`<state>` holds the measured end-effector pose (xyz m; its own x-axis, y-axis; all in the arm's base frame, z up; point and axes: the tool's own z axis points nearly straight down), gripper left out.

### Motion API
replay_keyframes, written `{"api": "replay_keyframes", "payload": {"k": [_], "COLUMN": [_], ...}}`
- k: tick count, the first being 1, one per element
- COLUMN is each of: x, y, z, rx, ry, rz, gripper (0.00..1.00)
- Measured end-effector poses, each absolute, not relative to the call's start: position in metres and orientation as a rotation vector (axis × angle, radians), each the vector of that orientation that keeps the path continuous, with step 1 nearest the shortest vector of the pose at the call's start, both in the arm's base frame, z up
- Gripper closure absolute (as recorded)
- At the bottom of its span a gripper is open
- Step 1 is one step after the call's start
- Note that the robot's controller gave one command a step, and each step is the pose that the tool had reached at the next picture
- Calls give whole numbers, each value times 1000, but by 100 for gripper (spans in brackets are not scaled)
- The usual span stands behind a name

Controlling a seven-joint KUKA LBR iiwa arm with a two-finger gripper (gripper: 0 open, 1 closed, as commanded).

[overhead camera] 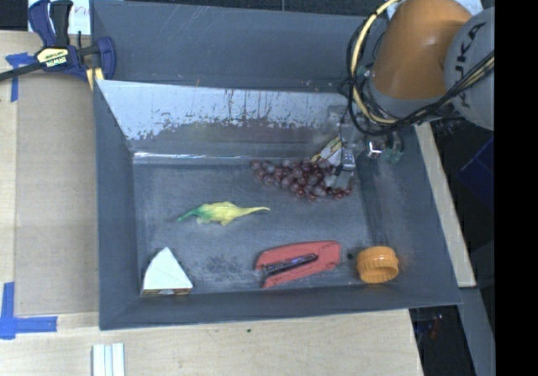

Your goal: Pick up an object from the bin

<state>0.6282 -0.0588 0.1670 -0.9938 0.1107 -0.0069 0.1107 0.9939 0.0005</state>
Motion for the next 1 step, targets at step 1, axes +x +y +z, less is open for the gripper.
{"api": "replay_keyframes", "payload": {"k": [1], "x": [621], "y": [-54], "z": [132], "rx": [340], "ry": [3119], "rz": [1], "gripper": [0]}}
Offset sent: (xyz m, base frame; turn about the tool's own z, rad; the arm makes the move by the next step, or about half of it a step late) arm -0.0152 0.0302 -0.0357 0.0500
